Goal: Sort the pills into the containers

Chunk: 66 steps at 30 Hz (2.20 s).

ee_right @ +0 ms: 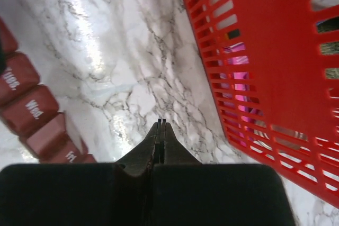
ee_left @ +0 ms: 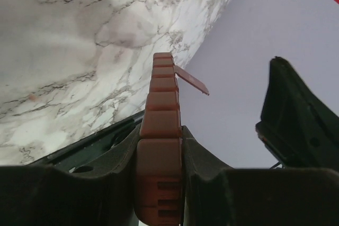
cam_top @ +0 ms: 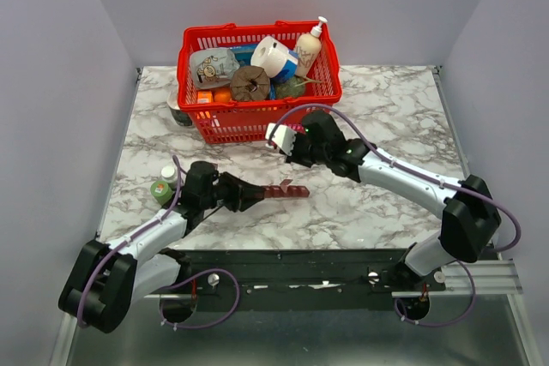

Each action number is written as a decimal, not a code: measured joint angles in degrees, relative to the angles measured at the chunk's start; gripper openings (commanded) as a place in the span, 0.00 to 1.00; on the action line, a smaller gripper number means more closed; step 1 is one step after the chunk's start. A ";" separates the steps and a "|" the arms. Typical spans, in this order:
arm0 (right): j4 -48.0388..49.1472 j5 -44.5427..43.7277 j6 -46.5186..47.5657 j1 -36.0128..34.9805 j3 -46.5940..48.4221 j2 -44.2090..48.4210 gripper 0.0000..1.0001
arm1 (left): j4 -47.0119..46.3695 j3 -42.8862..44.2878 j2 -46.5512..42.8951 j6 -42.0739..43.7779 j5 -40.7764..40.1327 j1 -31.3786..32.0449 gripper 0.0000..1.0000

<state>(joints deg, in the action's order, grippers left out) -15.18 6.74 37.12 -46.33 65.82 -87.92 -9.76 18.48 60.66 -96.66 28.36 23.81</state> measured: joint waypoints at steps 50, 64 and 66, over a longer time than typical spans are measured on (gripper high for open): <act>-17.46 17.09 -1.75 4.59 6.01 -5.20 0.39 | -11.56 0.35 5.31 29.64 17.05 -3.08 0.00; -21.57 24.70 -3.04 9.81 12.63 -6.49 0.73 | -12.94 0.90 11.30 31.32 15.47 -3.10 0.00; -22.14 27.54 -2.71 11.96 12.76 -3.82 0.74 | -13.31 1.38 13.07 31.61 14.14 -3.10 0.00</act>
<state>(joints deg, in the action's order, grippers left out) -37.32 34.28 34.41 -34.37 78.59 -91.74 -23.07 19.86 73.73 -65.06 42.50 20.71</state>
